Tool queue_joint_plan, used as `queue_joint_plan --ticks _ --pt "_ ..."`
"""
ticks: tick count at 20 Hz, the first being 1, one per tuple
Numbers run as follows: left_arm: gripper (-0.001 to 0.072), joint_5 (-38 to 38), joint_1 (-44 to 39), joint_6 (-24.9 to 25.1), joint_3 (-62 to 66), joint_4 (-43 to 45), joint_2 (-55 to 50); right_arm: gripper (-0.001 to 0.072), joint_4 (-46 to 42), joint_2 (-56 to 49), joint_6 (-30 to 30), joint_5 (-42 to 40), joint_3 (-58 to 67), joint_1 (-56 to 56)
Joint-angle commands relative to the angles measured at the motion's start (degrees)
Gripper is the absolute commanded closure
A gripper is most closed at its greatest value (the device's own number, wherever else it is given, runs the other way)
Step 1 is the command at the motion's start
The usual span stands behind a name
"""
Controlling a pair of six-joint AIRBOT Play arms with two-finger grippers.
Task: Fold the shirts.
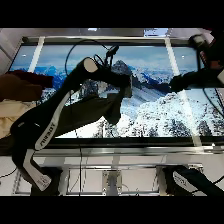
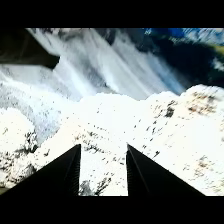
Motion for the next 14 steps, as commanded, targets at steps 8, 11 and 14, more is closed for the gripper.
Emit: queue_joint_plan --ticks 8,11,14 --pt "0.0011 -9.77 16.59 -5.31 15.34 18.71 -1.31 0.0280 30.77 -2.51 -5.25 -19.65 -25.44 0.09" --pt "0.0011 -26.99 24.52 -8.61 12.20 28.13 -1.25 0.0267 30.86 -9.33 -5.20 -21.33 -25.70 -0.02" --pt "0.0011 -35.04 30.25 -8.31 6.03 29.00 -1.25 0.0267 31.76 -16.48 -5.20 -25.46 -25.57 -0.04"
